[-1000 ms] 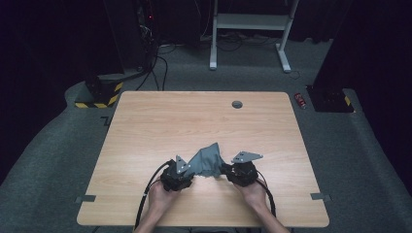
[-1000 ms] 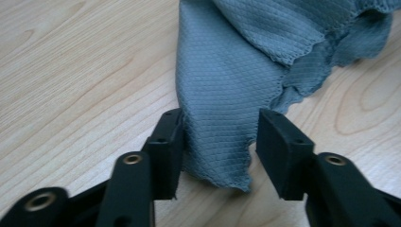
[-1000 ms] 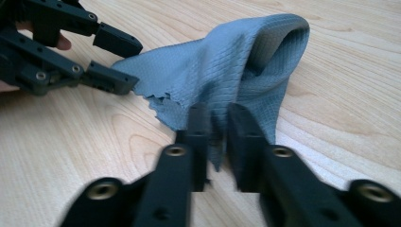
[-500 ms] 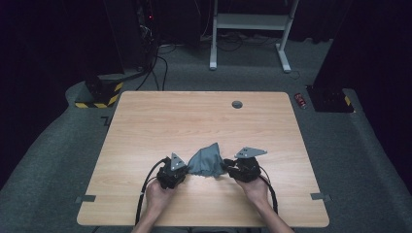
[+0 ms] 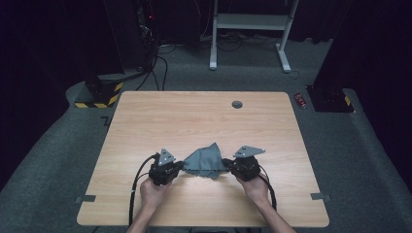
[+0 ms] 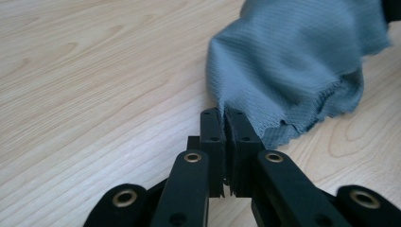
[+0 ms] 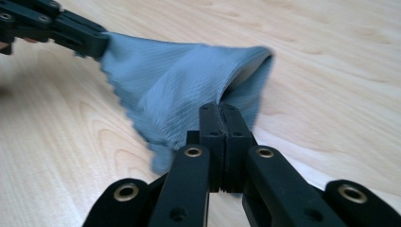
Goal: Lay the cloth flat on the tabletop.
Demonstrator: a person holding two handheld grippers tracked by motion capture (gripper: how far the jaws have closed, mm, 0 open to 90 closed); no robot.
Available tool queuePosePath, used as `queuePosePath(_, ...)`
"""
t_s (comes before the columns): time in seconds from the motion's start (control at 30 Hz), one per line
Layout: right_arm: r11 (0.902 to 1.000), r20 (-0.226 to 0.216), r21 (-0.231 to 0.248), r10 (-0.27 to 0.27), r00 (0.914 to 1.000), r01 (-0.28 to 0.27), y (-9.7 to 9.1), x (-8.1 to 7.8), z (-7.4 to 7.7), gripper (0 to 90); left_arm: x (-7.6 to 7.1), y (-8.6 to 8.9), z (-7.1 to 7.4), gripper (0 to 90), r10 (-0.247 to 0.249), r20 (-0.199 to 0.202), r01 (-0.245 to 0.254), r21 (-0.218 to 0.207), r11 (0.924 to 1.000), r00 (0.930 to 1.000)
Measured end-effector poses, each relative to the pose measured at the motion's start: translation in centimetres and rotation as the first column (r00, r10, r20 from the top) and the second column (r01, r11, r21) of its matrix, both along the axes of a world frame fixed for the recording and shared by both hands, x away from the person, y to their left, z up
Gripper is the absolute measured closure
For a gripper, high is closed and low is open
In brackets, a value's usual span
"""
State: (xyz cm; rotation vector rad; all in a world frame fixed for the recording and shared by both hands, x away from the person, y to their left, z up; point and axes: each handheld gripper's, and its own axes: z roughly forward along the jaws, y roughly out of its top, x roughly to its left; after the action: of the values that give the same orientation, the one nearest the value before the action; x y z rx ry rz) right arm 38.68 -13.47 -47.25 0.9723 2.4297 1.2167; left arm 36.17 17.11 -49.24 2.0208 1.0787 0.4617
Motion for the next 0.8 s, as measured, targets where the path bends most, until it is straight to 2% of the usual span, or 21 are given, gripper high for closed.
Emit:
queuePosePath(0.13, 0.9994, -0.004, 0.003, -0.034, 0.9994, 0.034, -1.2, 0.3, 0.1, 89.3, 0.2, 1.2, 0.0, 86.8, 0.031, -0.008, -0.031, -0.031, 0.9990, 0.9995)
queuePosePath(0.23, 0.9986, -0.019, 0.011, -0.051, 0.9985, 0.052, -1.8, 0.5, 0.0, 89.3, 0.2, 1.6, 0.0, 86.7, 0.031, -0.015, -0.032, -0.049, 0.9983, 0.9994)
queuePosePath(0.43, 0.9993, -0.039, 0.007, -0.038, 0.9985, 0.038, -1.6, 1.0, 0.0, 89.2, 0.6, 1.5, -0.1, 86.2, 0.038, -0.022, -0.039, -0.025, 0.9989, 0.9990)
queuePosePath(0.47, 0.9993, -0.042, 0.010, -0.035, 0.9985, 0.035, -1.4, 1.1, 0.1, 89.2, 0.7, 1.5, -0.2, 84.5, 0.040, -0.028, -0.041, -0.031, 0.9987, 0.9988)
queuePosePath(0.5, 0.9994, -0.046, 0.015, -0.031, 0.9985, 0.032, -1.1, 1.6, 0.5, 89.3, 0.8, 1.5, -0.2, 78.8, 0.042, -0.037, -0.043, -0.032, 0.9985, 0.9984)
queuePosePath(0.57, 0.9994, -0.045, 0.016, -0.029, 0.9986, 0.029, -0.9, 1.8, 0.6, 89.3, 0.8, 1.4, -0.3, 76.6, 0.038, -0.040, -0.039, -0.029, 0.9988, 0.9985)
queuePosePath(0.7, 0.9996, -0.053, 0.025, -0.013, 0.9985, 0.015, 0.5, 3.2, 1.0, 89.3, 0.5, 0.9, -0.1, 61.7, 0.024, -0.011, -0.024, -0.027, 0.9993, 0.9997)
queuePosePath(0.77, 0.9996, -0.059, 0.028, -0.004, 0.9982, 0.006, 1.2, 3.8, 1.2, 89.3, 0.4, 0.4, 0.0, 56.0, 0.000, 0.001, 0.000, -0.030, 0.9996, 1.0000)
queuePosePath(0.8, 0.9995, -0.055, 0.031, 0.001, 0.9985, 0.001, 1.6, 4.1, 1.3, 89.3, 0.3, 0.1, 0.1, 53.8, -0.017, 0.004, 0.017, -0.017, 0.9997, 0.9998)
